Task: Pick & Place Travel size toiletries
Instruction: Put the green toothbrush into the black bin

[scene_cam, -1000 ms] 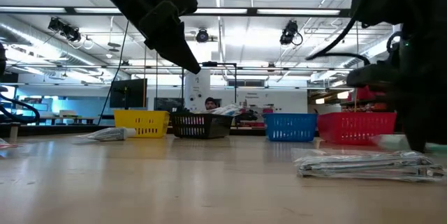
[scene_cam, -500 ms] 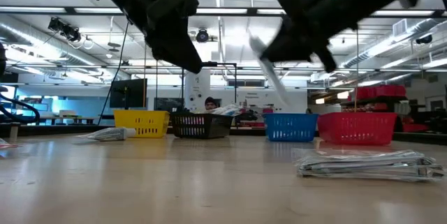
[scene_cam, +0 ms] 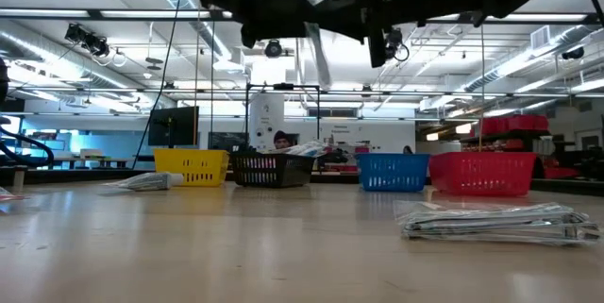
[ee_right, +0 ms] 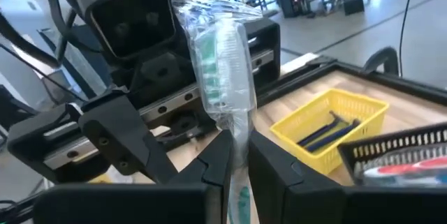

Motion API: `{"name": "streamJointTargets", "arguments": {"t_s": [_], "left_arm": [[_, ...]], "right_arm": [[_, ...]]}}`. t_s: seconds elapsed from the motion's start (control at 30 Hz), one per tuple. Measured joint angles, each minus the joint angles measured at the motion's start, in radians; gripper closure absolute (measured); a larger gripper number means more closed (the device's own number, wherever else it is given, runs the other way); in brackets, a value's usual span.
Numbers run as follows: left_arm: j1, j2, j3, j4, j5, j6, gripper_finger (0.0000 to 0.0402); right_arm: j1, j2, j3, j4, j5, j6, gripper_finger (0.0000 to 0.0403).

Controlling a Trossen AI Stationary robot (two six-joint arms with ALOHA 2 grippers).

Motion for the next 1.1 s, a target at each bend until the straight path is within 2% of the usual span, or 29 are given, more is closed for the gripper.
{"name": "streamJointTargets", "arguments": {"t_s": [0.33,0.6,0.77,0.87,1.1], "left_arm": [[0.030,0.000,0.000,0.022,-0.022,-0.040,0.0225],[0.042,0.000,0.000,0.020,-0.006,-0.040,0.0306],[0.044,0.000,0.000,0.019,-0.015,-0.031,0.0354],[0.048,0.000,0.000,0.015,-0.018,-0.031,0.0362],[0.077,0.000,0.000,-0.029,-0.025,-0.028,0.0351]], "right_arm": [[-0.018,0.001,0.000,0.074,-0.015,-0.031,0.0355],[-0.023,0.001,0.000,0.075,-0.007,-0.033,0.0355],[-0.040,0.001,0.000,0.072,0.041,-0.037,0.0355],[-0.052,0.001,0.000,0.061,0.023,-0.025,0.0354],[-0.065,0.001,0.002,-0.022,0.006,0.025,0.0354]]}}
